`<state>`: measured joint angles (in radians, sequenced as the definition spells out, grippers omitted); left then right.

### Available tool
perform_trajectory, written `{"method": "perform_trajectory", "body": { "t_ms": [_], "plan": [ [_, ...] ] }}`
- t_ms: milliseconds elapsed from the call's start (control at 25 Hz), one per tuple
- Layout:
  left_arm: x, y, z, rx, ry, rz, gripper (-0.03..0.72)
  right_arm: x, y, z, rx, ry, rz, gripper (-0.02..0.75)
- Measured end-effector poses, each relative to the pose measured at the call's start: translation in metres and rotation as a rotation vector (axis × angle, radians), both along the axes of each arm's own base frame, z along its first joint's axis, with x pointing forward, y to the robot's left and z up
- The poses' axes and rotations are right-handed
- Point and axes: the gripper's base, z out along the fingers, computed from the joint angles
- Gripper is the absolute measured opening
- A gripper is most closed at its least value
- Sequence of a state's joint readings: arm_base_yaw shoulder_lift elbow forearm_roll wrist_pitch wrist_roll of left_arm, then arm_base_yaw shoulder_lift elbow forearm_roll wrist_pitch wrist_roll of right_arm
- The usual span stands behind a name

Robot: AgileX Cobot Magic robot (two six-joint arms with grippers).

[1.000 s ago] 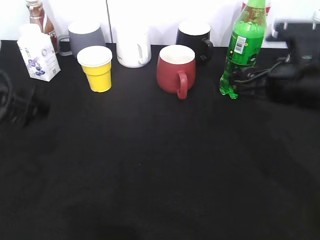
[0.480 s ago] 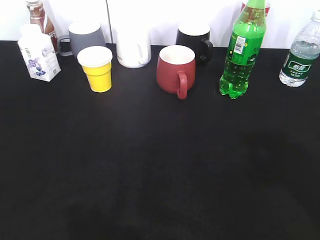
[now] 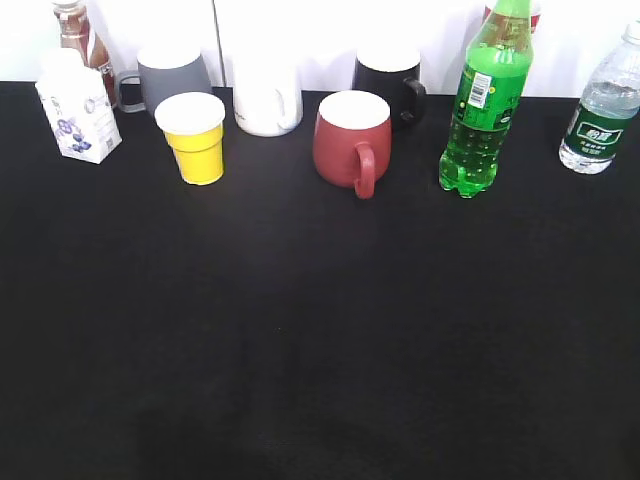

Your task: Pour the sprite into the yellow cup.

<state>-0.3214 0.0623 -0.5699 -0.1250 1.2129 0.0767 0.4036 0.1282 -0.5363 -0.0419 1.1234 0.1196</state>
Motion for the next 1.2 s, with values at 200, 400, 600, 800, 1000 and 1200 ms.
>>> {"method": "perform_trajectory", "body": {
  "t_ms": [200, 400, 600, 800, 1000, 1200],
  "plan": [
    [0.010, -0.002, -0.001, -0.033, -0.081, 0.015, 0.531, 0.006, 0.003, -0.003, 0.016, -0.044, 0.005, 0.571],
    [0.012, -0.003, -0.002, -0.037, -0.089, 0.017, 0.533, 0.006, 0.003, -0.003, 0.016, -0.048, 0.005, 0.594],
    [0.012, -0.003, -0.002, -0.038, -0.088, 0.016, 0.533, 0.006, 0.003, -0.003, 0.017, -0.048, 0.005, 0.587],
    [0.012, -0.003, -0.002, -0.037, -0.089, 0.042, 0.531, 0.006, 0.003, -0.003, 0.017, -0.048, 0.000, 0.586],
    [0.010, -0.003, -0.002, -0.033, -0.122, 0.295, 0.531, 0.006, -0.003, -0.003, 0.008, -0.053, -0.352, 0.586],
    [0.005, -0.003, -0.003, -0.038, -0.160, 0.334, 0.531, -0.015, -0.003, -0.002, 0.029, -0.182, -0.436, 0.586]
  ]
}}
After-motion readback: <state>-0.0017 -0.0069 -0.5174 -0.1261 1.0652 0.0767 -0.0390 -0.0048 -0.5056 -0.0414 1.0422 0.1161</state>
